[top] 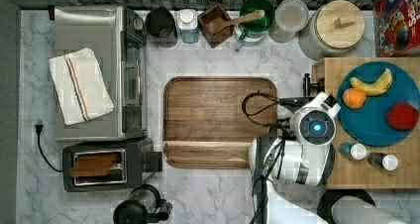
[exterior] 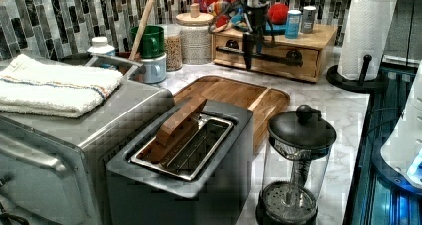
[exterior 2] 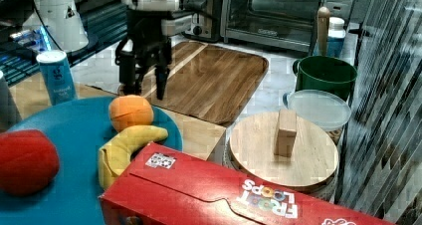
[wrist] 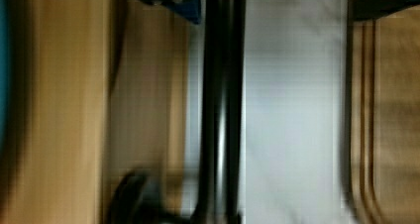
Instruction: Open the drawer.
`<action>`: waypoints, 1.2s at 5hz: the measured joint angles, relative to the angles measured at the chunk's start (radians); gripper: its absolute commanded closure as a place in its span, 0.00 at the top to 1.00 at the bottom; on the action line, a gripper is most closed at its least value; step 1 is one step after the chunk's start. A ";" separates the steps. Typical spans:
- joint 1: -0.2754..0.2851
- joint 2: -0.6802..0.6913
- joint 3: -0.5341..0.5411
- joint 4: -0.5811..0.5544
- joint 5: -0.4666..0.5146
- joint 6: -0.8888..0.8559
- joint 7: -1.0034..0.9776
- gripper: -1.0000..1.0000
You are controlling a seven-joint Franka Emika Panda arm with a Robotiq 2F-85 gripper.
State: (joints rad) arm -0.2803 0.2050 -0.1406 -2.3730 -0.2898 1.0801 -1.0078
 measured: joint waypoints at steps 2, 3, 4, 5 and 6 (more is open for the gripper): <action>0.001 -0.006 -0.019 -0.021 -0.010 -0.025 0.000 1.00; 0.015 -0.008 -0.019 -0.021 -0.007 -0.027 0.012 1.00; 0.015 -0.004 -0.018 -0.016 -0.007 -0.024 0.080 1.00; 0.022 0.000 -0.018 -0.010 -0.008 -0.026 0.142 1.00; 0.023 0.005 -0.018 0.002 -0.010 -0.026 0.211 1.00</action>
State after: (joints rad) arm -0.2576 0.2103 -0.1584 -2.3711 -0.3000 1.0537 -0.7964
